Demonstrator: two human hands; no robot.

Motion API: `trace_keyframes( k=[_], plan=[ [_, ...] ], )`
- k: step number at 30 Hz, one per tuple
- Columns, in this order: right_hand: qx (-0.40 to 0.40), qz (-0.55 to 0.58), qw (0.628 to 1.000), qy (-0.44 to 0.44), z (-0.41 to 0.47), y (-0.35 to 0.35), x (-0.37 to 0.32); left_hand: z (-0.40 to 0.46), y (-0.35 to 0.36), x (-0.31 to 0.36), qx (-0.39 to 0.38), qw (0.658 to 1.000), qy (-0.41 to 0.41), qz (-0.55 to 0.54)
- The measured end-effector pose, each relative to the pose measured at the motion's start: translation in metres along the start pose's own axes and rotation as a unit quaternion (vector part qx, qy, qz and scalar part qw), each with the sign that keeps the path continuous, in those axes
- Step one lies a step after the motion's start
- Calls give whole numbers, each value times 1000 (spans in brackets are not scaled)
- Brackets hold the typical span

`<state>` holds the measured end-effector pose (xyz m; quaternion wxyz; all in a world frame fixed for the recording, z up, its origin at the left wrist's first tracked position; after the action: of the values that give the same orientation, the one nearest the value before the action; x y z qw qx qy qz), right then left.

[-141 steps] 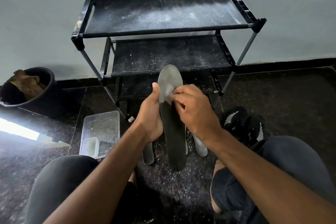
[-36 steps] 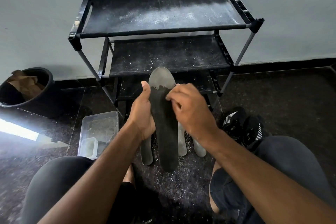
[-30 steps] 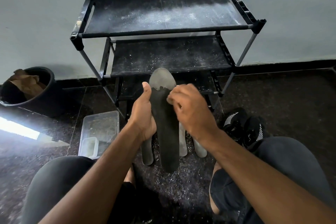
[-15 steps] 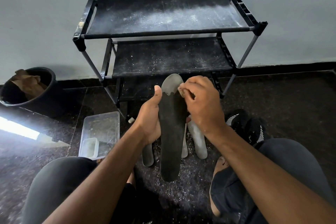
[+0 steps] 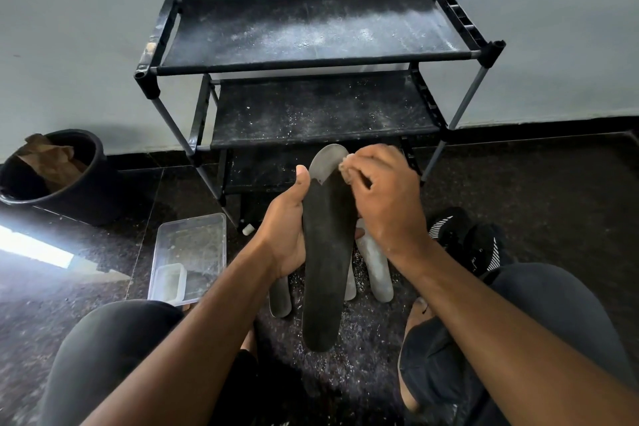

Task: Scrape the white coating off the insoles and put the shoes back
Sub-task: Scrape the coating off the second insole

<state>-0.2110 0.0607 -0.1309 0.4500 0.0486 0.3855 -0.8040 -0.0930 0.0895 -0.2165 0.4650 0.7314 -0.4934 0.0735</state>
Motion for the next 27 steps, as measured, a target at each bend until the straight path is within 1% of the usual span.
trace_keyframes(
  k=[3,5,7,10,12,16,18,20,22,24,27],
  plan=[
    [-40,31,998,-45,-15,21,-21,1,-4,2,15,1000,3,-9],
    [-59,48,996,-55,-16,27,-24,3,-9,3,21,1000,7,-16],
    [-44,43,997,-40,-8,20,-16,2,-6,3,8,1000,6,-24],
    [1,23,1000,7,4,0,1,0,2,0,-13,1000,-3,-18],
    [5,15,1000,5,3,-1,0,0,3,1,-9,1000,-3,-13],
    [-50,42,996,-57,-17,26,-26,1,-6,4,24,1000,8,-17],
    [-70,55,994,-69,-19,31,-29,1,-7,5,25,999,13,-16],
    [-51,53,996,-52,-10,22,-20,-1,-2,3,6,1000,3,-15],
    [-10,33,999,-13,2,7,-4,-2,3,-3,-22,1000,-12,-2],
    [15,21,1000,7,5,-1,3,-1,4,-5,-29,999,-14,8],
    [-10,32,999,-27,-6,10,-14,-1,0,0,-9,1000,4,4]
  ],
)
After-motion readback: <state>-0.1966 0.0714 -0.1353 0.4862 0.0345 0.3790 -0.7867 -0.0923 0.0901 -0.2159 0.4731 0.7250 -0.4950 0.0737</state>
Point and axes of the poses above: each hand's wrist, its own z-axis towards the middle knuckle, its own y-axis out of the palm, x = y × z, the point moved 7 cm from there along z, towards the middle knuckle, and after that the axes turned 12 degrees about -y, right-handed, at the moved point
